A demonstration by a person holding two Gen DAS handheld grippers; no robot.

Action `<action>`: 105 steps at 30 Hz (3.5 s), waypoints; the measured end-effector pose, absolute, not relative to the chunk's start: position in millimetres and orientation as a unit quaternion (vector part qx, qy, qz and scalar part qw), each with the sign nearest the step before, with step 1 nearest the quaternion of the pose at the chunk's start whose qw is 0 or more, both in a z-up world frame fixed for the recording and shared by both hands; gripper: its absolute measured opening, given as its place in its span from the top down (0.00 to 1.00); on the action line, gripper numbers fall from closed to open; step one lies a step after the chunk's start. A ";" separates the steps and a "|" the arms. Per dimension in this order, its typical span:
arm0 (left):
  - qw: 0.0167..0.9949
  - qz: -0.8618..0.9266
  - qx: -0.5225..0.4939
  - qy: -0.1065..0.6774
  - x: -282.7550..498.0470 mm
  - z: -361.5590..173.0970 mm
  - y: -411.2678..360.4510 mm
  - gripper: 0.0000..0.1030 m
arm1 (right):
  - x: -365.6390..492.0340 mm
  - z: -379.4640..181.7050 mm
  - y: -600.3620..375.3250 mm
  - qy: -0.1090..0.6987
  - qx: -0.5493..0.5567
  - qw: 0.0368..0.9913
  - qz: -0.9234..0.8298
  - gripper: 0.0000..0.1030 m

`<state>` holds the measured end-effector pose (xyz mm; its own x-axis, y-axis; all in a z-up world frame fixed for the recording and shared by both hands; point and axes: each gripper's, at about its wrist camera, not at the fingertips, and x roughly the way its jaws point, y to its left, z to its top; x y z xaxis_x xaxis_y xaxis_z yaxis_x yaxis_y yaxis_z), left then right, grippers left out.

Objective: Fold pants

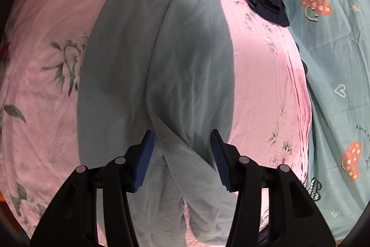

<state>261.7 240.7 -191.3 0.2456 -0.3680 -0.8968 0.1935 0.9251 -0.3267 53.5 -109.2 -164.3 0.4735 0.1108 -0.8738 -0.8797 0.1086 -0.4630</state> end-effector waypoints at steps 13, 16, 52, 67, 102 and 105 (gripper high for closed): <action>0.790 -0.215 -0.078 0.568 263.2 -187.8 228.3 0.86 | 64.7 -177.1 -108.7 0.373 -0.564 0.620 0.398 0.95; 0.802 -0.220 -0.082 0.549 253.9 -167.8 231.6 0.86 | 63.9 -153.4 -117.7 0.353 -0.555 0.650 0.381 0.95; 0.861 -0.201 0.025 0.466 141.3 -149.6 144.4 0.30 | 207.4 -100.7 -348.3 0.522 0.103 0.845 -0.048 0.54; 0.836 -0.157 -0.045 0.523 116.1 -175.6 93.5 0.25 | 305.4 -195.8 -404.3 0.551 0.158 0.797 -0.191 0.68; 0.818 -0.282 0.090 0.493 72.7 -130.9 -119.9 0.19 | -60.7 -152.4 -577.3 0.449 0.346 0.815 -0.120 0.77; 0.808 -0.290 0.105 0.503 68.0 -142.8 -143.9 0.19 | -34.2 -138.4 -571.7 0.447 0.296 0.839 -0.092 0.74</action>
